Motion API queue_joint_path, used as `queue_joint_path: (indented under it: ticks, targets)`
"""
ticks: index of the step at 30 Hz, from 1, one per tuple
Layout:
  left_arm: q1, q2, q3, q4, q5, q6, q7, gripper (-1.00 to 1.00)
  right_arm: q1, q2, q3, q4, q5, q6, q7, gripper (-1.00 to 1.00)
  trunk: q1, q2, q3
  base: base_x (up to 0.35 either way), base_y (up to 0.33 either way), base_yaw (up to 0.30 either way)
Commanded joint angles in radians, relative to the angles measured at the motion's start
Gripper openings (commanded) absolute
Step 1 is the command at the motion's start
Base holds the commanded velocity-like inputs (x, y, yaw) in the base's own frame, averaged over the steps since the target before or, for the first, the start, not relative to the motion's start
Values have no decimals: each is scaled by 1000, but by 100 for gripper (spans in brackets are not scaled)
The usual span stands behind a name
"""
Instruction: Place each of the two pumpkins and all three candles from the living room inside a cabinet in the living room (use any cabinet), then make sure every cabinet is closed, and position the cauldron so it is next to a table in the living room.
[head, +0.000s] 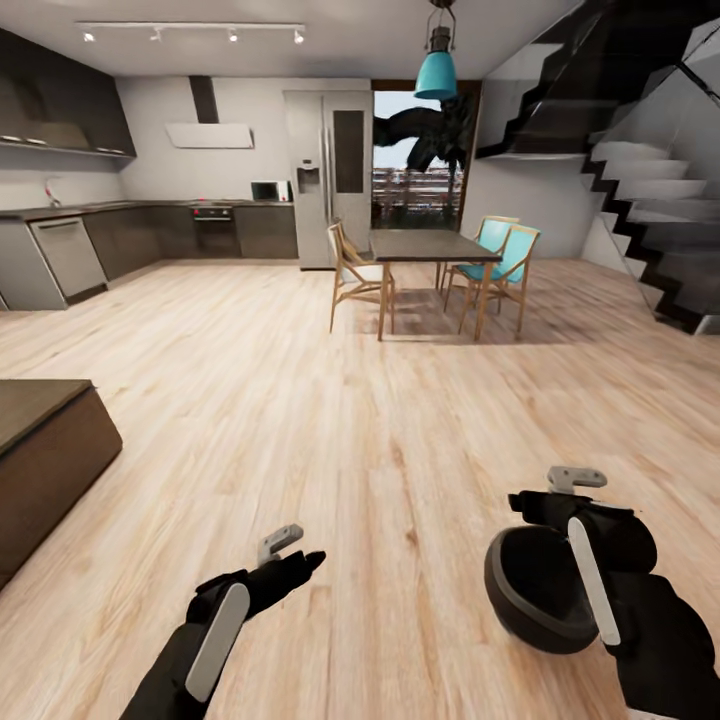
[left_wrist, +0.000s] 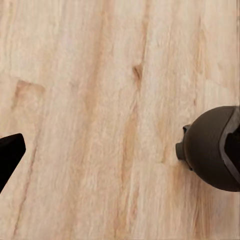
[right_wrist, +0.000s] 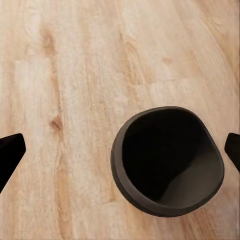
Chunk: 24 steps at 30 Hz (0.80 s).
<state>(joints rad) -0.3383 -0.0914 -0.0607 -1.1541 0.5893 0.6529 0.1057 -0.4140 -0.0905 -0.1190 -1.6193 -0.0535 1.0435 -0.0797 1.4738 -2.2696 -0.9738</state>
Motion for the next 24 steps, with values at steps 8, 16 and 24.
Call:
queue_joint_path:
  ticks: [8, 16, 24]
  targets:
    - [-12, -31, -92, 10, 13, -1, 29, 100, 9, -1, 1, 0, -4, 4, -8, 100, 0, 0, 1, 192, -295, -232]
    - [-13, -50, -142, 56, 17, -22, 31, 100, 21, -60, -29, 0, -9, 4, 44, 100, 0, 0, 1, 179, -301, -29]
    - [-13, -58, -156, 95, 18, -72, 16, 100, 22, -91, -46, 146, -5, -11, 165, 100, 0, 0, 1, 176, -302, -1]
